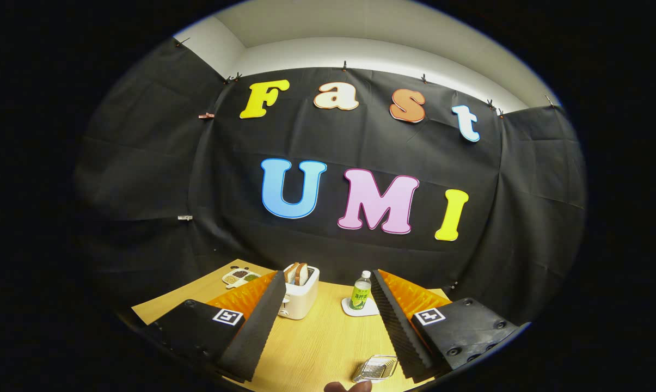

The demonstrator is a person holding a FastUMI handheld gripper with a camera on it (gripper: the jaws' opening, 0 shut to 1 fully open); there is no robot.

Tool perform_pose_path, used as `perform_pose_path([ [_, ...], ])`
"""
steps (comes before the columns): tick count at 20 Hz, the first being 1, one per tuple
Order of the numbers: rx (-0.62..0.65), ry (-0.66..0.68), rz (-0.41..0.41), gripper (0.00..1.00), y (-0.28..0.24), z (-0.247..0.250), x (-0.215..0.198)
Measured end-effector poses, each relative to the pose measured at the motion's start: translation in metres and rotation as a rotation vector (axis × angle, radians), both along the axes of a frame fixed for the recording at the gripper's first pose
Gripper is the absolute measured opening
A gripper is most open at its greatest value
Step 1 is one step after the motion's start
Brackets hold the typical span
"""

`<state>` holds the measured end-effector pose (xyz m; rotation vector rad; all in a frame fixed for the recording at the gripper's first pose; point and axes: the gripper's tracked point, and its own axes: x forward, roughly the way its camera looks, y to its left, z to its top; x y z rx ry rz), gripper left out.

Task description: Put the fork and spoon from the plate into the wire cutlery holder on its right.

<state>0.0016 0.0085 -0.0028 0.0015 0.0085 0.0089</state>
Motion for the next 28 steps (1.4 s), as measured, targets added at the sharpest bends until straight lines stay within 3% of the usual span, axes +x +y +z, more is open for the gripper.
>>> perform_pose_path([
  [2, 0.004, 0.006, 0.015, 0.98, 0.004, -0.001, 0.002],
  [4, 0.03, 0.056, 0.082, 0.98, 0.024, -0.011, 0.004],
  [9, 0.118, 0.318, 0.279, 0.98, 0.093, -0.059, 0.006],
  [13, 0.128, 0.587, 0.384, 0.99, 0.14, -0.123, 0.002],
  [16, 0.116, 0.825, 0.421, 0.97, 0.163, -0.185, 0.007],
  [19, 0.175, 0.971, 0.469, 0.89, 0.197, -0.223, 0.01],
  [23, 0.225, 1.156, 0.459, 0.87, 0.234, -0.284, 0.018],
  [24, 0.24, 1.195, 0.458, 0.8, 0.246, -0.299, 0.019],
  [28, 0.229, 1.304, 0.437, 0.7, 0.274, -0.343, 0.024],
])
